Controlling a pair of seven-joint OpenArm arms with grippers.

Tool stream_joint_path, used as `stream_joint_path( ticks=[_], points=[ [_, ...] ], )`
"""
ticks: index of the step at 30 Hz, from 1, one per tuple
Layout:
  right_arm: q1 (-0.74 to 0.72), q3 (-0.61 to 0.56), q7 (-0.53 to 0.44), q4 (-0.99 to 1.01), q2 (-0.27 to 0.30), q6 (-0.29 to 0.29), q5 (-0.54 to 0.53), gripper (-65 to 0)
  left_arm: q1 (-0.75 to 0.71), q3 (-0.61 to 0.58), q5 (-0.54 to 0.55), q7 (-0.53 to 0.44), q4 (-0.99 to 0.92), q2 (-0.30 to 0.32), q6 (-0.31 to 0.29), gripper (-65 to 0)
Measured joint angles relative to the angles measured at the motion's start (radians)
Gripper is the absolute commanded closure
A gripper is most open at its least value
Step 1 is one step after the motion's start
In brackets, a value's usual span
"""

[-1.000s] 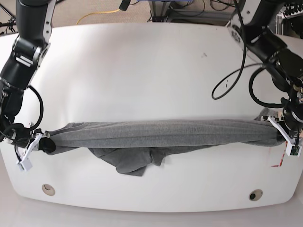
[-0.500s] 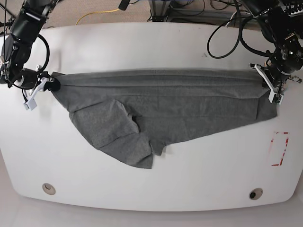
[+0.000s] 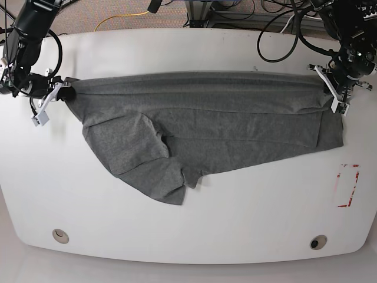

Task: Fold the T-shirt properly
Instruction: 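Lay the folded edge down and open both grippers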

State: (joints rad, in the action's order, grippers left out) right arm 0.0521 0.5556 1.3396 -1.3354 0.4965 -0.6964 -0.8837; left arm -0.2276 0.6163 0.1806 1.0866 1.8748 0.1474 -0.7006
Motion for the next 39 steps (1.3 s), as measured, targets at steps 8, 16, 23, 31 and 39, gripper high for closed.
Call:
stream_joint_path(
  ticks=[8, 16, 23, 31, 39],
  points=[
    [0.042, 0.000, 0.001, -0.002, -0.016, 0.000, 0.007, -35.4, -0.061, 0.001, -0.010, 0.000, 0.000, 0.011, 0.000, -36.5],
    [0.066, 0.008, 0.000, -0.005, -0.008, 0.000, -0.155, -46.0, -0.097, 0.000, 0.000, -0.001, 0.000, 0.045, 0.000, -37.4],
    [0.032, 0.059, 0.005, -0.005, -0.006, 0.000, -0.179, -46.0, -0.085, 0.151, 0.090, -0.003, 0.042, 0.038, 0.001, -37.2],
    [-0.071, 0.053, 0.000, -0.001, -0.040, 0.000, -0.121, -46.0, -0.014, 0.160, 0.111, 0.016, 0.043, 0.036, 0.003, -37.2],
    [-0.185, -0.026, -0.002, 0.001, -0.093, 0.000, 0.043, -45.8, 0.052, 0.161, 0.047, 0.024, 0.042, 0.028, 0.003, -37.2]
  ],
)
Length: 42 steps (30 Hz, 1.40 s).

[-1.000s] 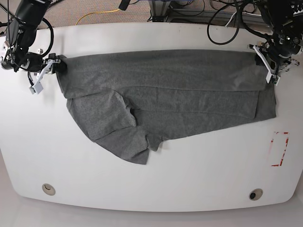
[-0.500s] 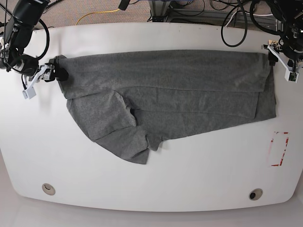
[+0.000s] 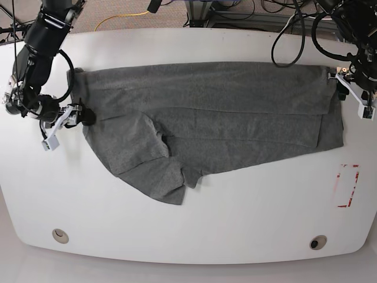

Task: Fold the T-shirt properly
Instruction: 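Lay the folded edge down and open both grippers, then reposition the right gripper on the folded shirt edge and grasp it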

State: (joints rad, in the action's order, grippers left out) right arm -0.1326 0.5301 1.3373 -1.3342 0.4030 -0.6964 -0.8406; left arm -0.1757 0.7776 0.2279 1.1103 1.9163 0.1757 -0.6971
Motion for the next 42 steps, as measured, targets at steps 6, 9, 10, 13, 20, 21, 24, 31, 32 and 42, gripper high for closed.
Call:
stream_joint_path(
  ticks=[6, 9, 10, 13, 20, 21, 24, 31, 32, 42],
  points=[
    [0.005, -0.066, 0.007, 0.000, -0.001, 0.000, 0.030, -40.6, -0.006, -0.002, -0.023, 0.018, 0.000, -0.001, 0.000, -37.2],
    [0.002, -0.076, 0.001, 0.001, -0.008, 0.000, 0.030, -31.9, -0.004, -0.002, -0.021, 0.011, 0.000, 0.000, 0.000, -37.2],
    [0.002, -0.076, -0.006, 0.001, -0.014, 0.000, 0.030, -29.5, -0.005, -0.002, -0.020, 0.011, 0.000, 0.000, 0.000, -37.2],
    [0.014, -0.079, -0.010, 0.001, -0.024, 0.000, 0.029, -24.1, -0.005, -0.001, -0.021, 0.011, 0.000, 0.000, 0.000, -37.2],
    [0.023, -0.079, -0.042, 0.001, -0.041, 0.000, 0.172, -31.9, -0.004, -0.002, -0.021, 0.011, -0.007, 0.000, 0.000, -37.2],
    [0.022, -0.078, -0.054, 0.000, -0.046, 0.000, 0.193, -34.1, -0.004, -0.002, -0.021, 0.011, -0.010, 0.000, 0.000, -37.2],
    [0.021, -0.078, -0.062, -0.002, -0.061, 0.000, 0.220, -39.8, -0.004, -0.002, -0.021, 0.011, -0.012, 0.000, 0.000, -37.2],
    [0.032, -0.077, -0.056, -0.031, -0.045, 0.000, 0.215, -40.9, -0.004, -0.002, -0.021, 0.011, -0.012, 0.000, 0.000, -37.2],
    [0.037, -0.076, -0.051, -0.053, -0.040, 0.000, 0.218, -40.9, -0.004, -0.002, -0.019, 0.011, -0.012, 0.000, 0.000, -37.2],
    [0.036, -0.072, -0.093, -0.076, -0.026, 0.000, 0.217, -40.9, -0.005, -0.001, -0.018, 0.011, -0.013, 0.000, 0.000, -37.2]
  ],
)
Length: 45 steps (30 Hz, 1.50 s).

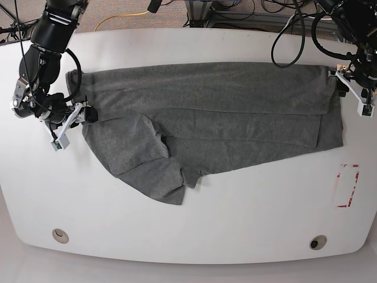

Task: Fold the T-shirt properly
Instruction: 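Reposition the right gripper on the folded shirt edge and grasp it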

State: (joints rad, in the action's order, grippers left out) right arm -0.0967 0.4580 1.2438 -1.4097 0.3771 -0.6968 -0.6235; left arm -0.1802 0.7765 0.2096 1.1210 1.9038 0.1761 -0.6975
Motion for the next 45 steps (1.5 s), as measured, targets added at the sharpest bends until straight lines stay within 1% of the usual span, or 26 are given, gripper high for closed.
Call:
stream_joint_path(
  ticks=[5, 12, 14, 17, 19, 21, 24, 28, 29, 31, 33, 37, 41, 43, 45],
  points=[
    [0.004, -0.006, -0.033, 0.082, -0.001, 0.000, 0.017, -40.4, 0.000, 0.000, 0.001, 0.000, 0.000, 0.000, 0.000, -37.2],
    [0.002, -0.006, -0.037, 0.085, -0.009, 0.000, 0.006, -39.6, 0.000, -0.002, 0.001, 0.000, 0.000, 0.000, 0.000, -37.2],
    [0.002, -0.006, -0.036, 0.085, -0.013, 0.000, 0.007, -36.1, 0.000, -0.003, 0.000, 0.000, 0.000, 0.000, 0.000, -37.2],
    [0.002, -0.007, -0.035, 0.077, -0.023, 0.000, 0.007, -26.2, 0.000, -0.003, 0.001, 0.000, 0.000, 0.000, 0.000, -37.2],
    [0.005, -0.008, -0.034, 0.055, -0.027, 0.000, 0.007, -21.2, 0.000, -0.003, 0.000, 0.000, 0.000, 0.000, 0.000, -37.2],
    [0.007, -0.008, -0.025, 0.022, -0.028, 0.000, 0.007, -20.0, 0.000, -0.003, 0.001, 0.000, 0.000, 0.000, 0.000, -37.2],
    [0.006, -0.008, 0.014, -0.030, -0.025, 0.000, 0.000, -22.8, 0.000, -0.003, 0.001, -0.001, 0.000, 0.000, 0.000, -37.2],
    [0.006, -0.007, 0.018, -0.076, -0.023, 0.000, -0.002, -33.6, 0.000, -0.003, 0.001, 0.000, 0.000, 0.000, 0.000, -37.2],
    [0.006, -0.007, 0.018, -0.082, -0.023, 0.000, -0.001, -37.3, 0.002, -0.004, 0.000, 0.000, 0.000, 0.000, 0.000, -37.2],
    [0.006, -0.007, 0.017, -0.084, -0.023, 0.000, 0.000, -41.9, 0.011, -0.004, 0.000, 0.001, 0.000, 0.000, 0.000, -37.2],
    [0.007, -0.007, 0.017, -0.083, -0.023, 0.000, 0.008, -44.9, 0.020, -0.004, -0.002, 0.000, -0.001, 0.000, 0.000, -37.2],
    [0.007, -0.007, 0.009, -0.082, -0.023, 0.000, 0.011, -46.1, 0.025, -0.004, 0.002, -0.011, -0.021, 0.000, 0.000, -37.2],
    [-0.004, -0.007, -0.037, -0.036, -0.026, 0.000, 0.019, -46.1, 0.019, -0.005, 0.000, -0.007, -0.039, 0.001, 0.000, -37.2],
    [-0.015, -0.008, -0.045, 0.003, -0.029, -0.002, 0.066, -46.1, 0.021, -0.004, -0.002, -0.007, -0.039, 0.003, 0.000, -37.2],
    [-0.021, -0.008, -0.076, 0.043, -0.030, 0.000, 0.126, -46.1, 0.021, -0.004, 0.002, -0.008, -0.039, 0.003, 0.000, -37.2]
  ],
)
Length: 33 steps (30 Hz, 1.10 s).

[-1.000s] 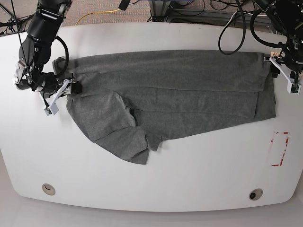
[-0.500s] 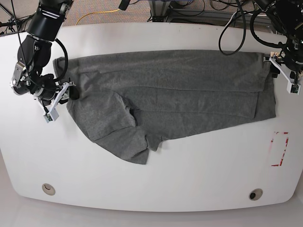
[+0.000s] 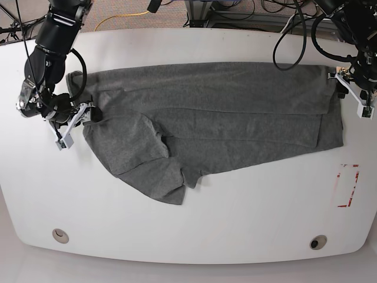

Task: Fold the T-shirt properly
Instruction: 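Reposition the right gripper on the folded shirt edge and grasp it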

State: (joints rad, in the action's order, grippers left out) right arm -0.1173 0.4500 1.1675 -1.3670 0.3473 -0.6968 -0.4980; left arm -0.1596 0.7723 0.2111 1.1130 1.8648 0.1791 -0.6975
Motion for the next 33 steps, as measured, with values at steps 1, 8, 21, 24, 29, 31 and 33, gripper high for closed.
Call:
stream_joint_path(
  ticks=[1, 8, 21, 24, 29, 31, 33],
  points=[
    [-0.001, 0.000, -0.014, 0.013, 0.002, 0.000, 0.021, -46.1, 0.000, -0.001, 0.000, 0.000, 0.000, -0.001, 0.000, -37.2],
    [-0.005, 0.000, -0.007, 0.026, -0.001, 0.000, 0.045, -45.3, 0.000, -0.001, 0.000, 0.000, 0.000, -0.001, 0.000, -37.2],
    [0.035, 0.001, 0.072, -0.093, -0.009, 0.000, -0.097, -45.3, 0.000, -0.001, -0.001, 0.000, 0.000, -0.001, 0.000, -37.2],
    [0.036, 0.001, 0.080, -0.093, -0.010, 0.000, -0.094, -45.3, 0.000, -0.001, -0.001, 0.000, 0.000, -0.002, 0.000, -37.2],
    [0.036, 0.001, 0.087, -0.092, -0.010, 0.000, -0.136, -45.2, -0.001, -0.001, -0.001, 0.000, 0.000, -0.001, 0.000, -37.2],
    [0.036, 0.001, 0.095, -0.092, -0.011, 0.000, -0.165, -45.2, 0.000, -0.001, -0.001, 0.000, 0.000, -0.002, 0.000, -37.2],
    [0.036, 0.001, 0.108, -0.092, -0.012, 0.000, -0.174, -45.2, 0.000, -0.001, -0.001, 0.000, 0.000, -0.002, 0.000, -37.2]
  ],
)
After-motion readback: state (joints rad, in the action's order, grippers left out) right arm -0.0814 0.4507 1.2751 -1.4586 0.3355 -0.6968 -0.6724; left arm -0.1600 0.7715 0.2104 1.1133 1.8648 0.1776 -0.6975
